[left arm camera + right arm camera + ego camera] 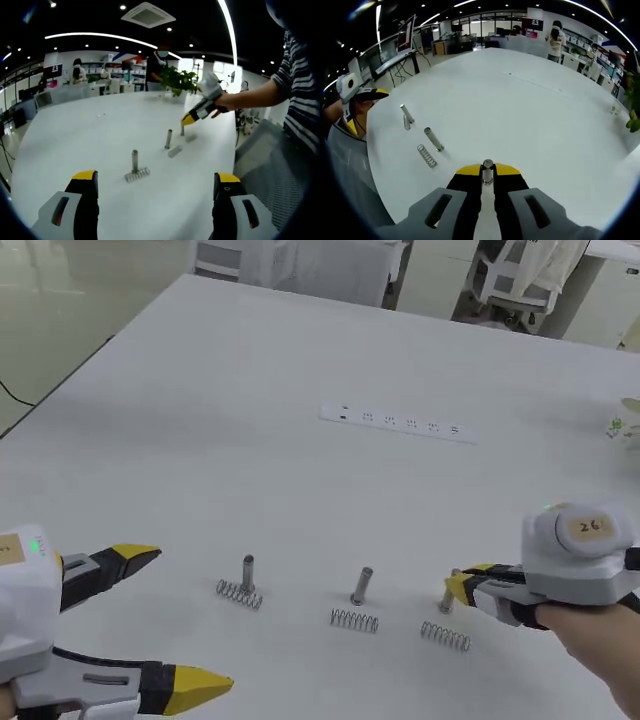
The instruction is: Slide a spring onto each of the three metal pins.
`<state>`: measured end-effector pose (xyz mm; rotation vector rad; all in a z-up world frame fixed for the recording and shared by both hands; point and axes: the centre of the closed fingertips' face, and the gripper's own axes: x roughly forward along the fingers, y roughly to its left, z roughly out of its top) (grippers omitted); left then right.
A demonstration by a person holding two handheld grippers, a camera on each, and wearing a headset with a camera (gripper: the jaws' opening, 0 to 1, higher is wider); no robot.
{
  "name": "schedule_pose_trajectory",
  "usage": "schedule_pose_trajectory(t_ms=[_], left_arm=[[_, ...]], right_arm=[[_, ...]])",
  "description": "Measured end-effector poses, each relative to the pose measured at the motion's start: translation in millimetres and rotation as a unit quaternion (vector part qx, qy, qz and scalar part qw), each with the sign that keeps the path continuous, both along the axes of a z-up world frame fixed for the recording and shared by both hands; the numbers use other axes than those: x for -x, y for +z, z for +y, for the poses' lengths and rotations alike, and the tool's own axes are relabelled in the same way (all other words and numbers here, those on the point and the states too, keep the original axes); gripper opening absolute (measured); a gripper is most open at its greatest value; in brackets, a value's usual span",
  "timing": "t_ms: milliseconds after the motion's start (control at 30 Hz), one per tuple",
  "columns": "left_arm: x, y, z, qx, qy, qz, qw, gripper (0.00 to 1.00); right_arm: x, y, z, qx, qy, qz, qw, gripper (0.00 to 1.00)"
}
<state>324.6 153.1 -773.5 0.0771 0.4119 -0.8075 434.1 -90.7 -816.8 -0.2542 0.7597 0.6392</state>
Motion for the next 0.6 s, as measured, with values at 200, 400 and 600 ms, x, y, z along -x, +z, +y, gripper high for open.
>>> schedule_pose_trajectory(t_ms=[200, 400, 600], left_arm=[[0.3, -0.9, 0.2, 0.000, 0.000, 0.000, 1.0000, 0.93], [1.6, -1.4, -2.0, 0.000, -0.001, 0.001, 1.0000, 0.92], [2.4, -1.4, -2.5, 0.001, -0.003, 0.002, 1.0000, 0.92]], right_arm=[[4.5, -0.4, -3.5, -0.001, -0.007, 0.000, 1.0000, 0.05], [8.0, -0.9, -4.8, -0.002, -0.009, 0.003, 0.9999, 0.05], [8.9, -1.1, -4.0, 0.001, -0.006, 0.002, 1.0000, 0.05]])
